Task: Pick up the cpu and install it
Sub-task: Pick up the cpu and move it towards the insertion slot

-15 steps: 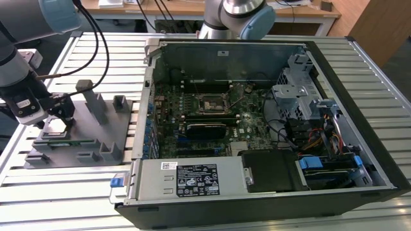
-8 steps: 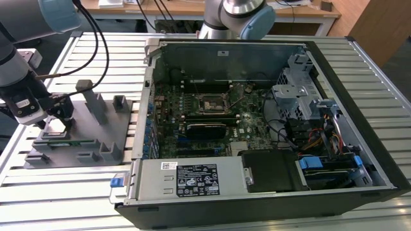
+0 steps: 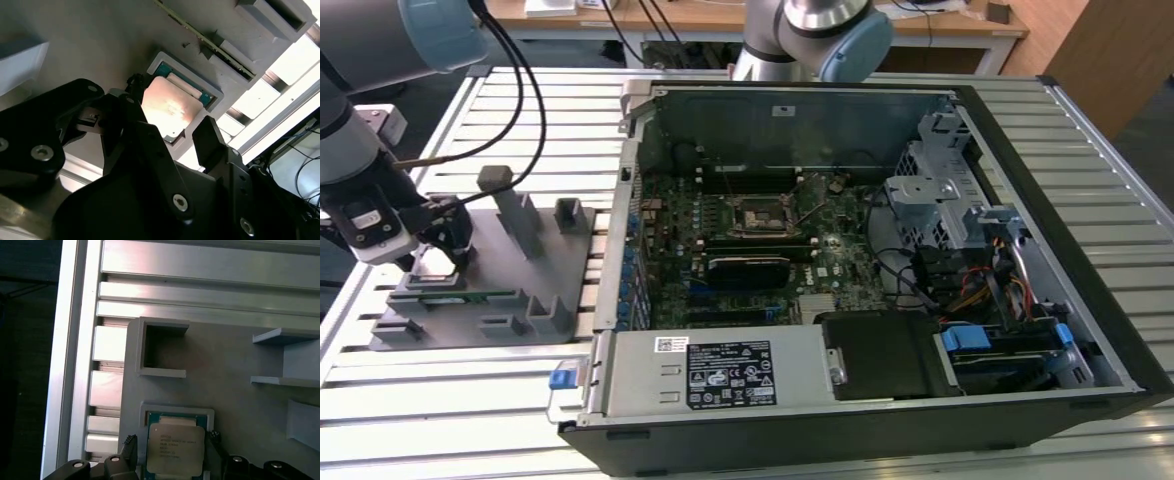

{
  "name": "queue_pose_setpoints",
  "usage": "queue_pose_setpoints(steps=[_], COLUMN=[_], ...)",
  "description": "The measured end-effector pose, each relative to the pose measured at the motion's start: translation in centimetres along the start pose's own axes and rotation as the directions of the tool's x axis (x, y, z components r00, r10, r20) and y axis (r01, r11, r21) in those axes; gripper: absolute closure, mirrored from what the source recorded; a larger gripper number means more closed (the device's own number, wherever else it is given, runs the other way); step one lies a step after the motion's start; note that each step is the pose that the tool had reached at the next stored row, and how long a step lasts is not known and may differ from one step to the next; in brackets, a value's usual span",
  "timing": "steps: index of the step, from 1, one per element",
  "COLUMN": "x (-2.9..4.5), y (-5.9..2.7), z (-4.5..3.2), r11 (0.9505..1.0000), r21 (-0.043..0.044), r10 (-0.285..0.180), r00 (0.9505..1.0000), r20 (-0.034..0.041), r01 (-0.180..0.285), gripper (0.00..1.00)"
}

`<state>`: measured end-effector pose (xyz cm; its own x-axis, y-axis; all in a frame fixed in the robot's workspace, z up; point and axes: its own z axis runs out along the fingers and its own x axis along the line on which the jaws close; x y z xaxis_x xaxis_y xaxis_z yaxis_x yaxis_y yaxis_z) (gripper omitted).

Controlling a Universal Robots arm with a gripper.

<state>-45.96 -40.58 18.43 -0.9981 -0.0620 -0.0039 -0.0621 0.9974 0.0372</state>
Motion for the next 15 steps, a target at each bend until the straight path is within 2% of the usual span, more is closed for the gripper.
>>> queue_pose_setpoints(steps=[10,11,15], x=[-0.23,-0.23,-0.23], y=[-0.05,-0.05,-0.04], z=[0.04,0.04,-0.22], r11=[1.0,1.0,1.0], r21=[0.0003,0.0003,-0.0019], r10=[0.006,0.006,0.006], r00=[1.0,1.0,1.0], r20=[-0.0002,-0.0003,0.0001], r01=[-0.006,-0.006,-0.006], gripper=[0.36,0.46,0.46])
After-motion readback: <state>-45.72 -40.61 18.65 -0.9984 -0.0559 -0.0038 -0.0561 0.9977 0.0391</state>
